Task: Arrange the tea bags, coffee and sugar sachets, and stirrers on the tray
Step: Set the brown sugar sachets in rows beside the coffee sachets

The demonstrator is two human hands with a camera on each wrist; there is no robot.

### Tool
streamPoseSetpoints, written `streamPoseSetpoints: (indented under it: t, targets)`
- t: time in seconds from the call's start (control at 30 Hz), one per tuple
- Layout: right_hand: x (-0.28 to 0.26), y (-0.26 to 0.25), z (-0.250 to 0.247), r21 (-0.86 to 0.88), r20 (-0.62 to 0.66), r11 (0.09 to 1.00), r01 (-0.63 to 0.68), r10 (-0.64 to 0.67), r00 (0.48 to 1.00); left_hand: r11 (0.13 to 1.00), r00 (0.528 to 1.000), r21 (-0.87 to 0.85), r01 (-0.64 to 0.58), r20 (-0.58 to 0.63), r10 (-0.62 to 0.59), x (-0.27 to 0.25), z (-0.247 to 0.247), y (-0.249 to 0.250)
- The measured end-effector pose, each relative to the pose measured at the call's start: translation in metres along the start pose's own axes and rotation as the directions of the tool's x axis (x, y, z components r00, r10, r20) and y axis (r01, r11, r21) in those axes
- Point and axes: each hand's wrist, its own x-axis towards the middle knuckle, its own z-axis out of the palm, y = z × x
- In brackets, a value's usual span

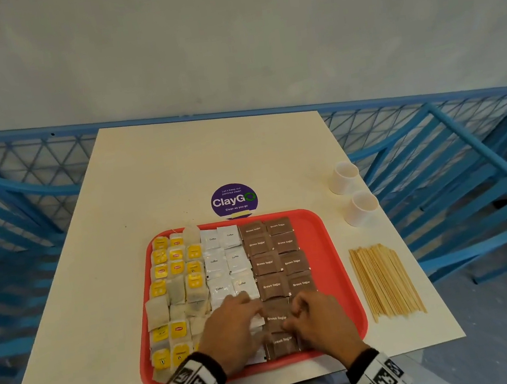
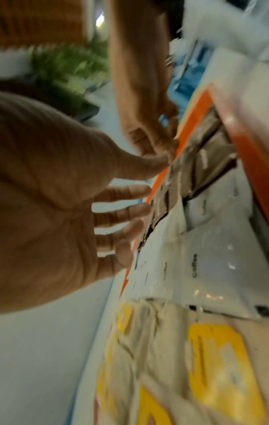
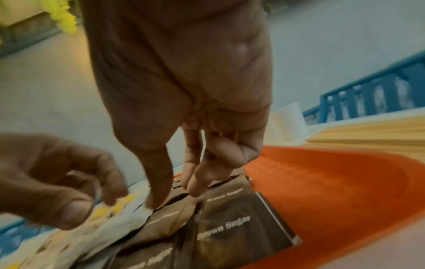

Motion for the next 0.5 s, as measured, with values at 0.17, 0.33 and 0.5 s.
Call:
streamPoseSetpoints:
  t: [0.17,0.33,0.5]
  targets:
    - [-0.002,-0.001,0.006,-0.152,0.046,0.966,0.209,-0.204,0.978,0.965,0.99,0.225,-0.137,0.038,0.132,0.016,0.017,0.01]
    - [0.005,0.005,0.004,-0.161,-0.016,0.973,0.168,-0.173,0.985,0.952,0.995,0.288,-0.101,0.046,0.092,0.019,0.02,0.009]
    - [0.006,0.009,0.009,-0.146,-0.003,0.977,0.154,-0.156,0.988,0.957,0.995,0.274,-0.098,0.051,0.088,0.02,0.026,0.005]
